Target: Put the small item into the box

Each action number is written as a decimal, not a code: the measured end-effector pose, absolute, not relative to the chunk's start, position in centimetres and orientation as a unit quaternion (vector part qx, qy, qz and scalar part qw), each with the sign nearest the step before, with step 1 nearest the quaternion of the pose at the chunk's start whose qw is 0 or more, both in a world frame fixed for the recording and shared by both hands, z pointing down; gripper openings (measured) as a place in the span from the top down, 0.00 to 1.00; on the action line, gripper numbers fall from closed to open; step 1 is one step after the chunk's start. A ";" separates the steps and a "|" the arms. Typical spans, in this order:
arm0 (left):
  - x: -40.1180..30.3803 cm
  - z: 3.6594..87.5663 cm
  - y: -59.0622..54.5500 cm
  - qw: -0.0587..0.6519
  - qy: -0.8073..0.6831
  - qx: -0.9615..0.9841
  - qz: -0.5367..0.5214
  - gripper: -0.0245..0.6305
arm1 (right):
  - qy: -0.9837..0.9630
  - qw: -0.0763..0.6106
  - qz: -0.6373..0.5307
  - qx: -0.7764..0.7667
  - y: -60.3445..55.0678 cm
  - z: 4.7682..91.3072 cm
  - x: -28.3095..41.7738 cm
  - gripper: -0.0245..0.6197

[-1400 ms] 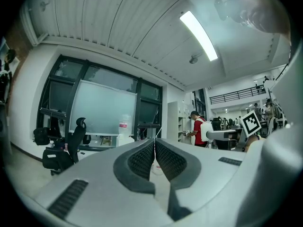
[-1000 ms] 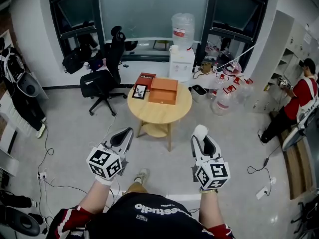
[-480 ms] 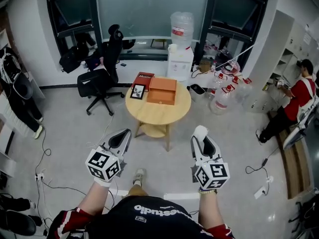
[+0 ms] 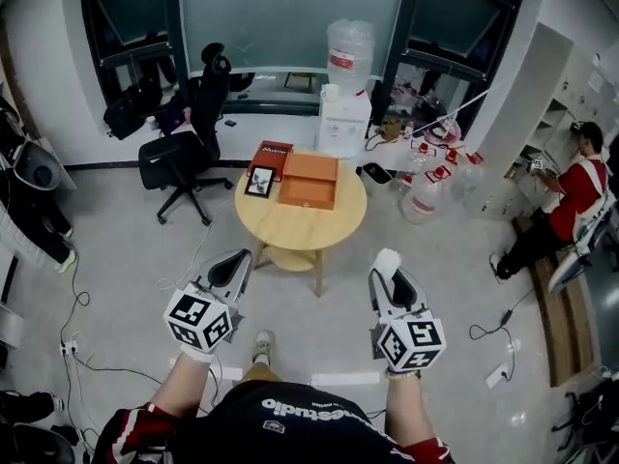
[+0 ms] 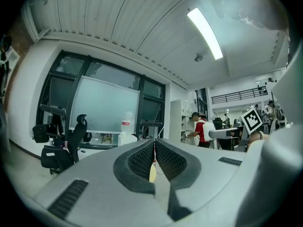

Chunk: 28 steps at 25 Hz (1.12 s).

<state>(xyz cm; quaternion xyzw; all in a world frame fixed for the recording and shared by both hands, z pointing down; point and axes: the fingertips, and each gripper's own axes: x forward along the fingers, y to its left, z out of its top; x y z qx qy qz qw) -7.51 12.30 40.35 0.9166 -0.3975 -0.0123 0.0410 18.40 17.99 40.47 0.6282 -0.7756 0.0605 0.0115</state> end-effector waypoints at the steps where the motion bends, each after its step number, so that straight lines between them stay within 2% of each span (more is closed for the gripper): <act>1: -7.6 40.4 11.7 0.042 -0.397 0.917 -0.013 0.93 | -0.776 0.014 0.061 0.628 17.4 40.6 18.3 0.68; 28: -8.7 40.4 -7.4 0.052 -0.370 0.927 -0.023 0.93 | -0.762 0.037 0.073 0.643 -0.4 40.4 15.8 0.68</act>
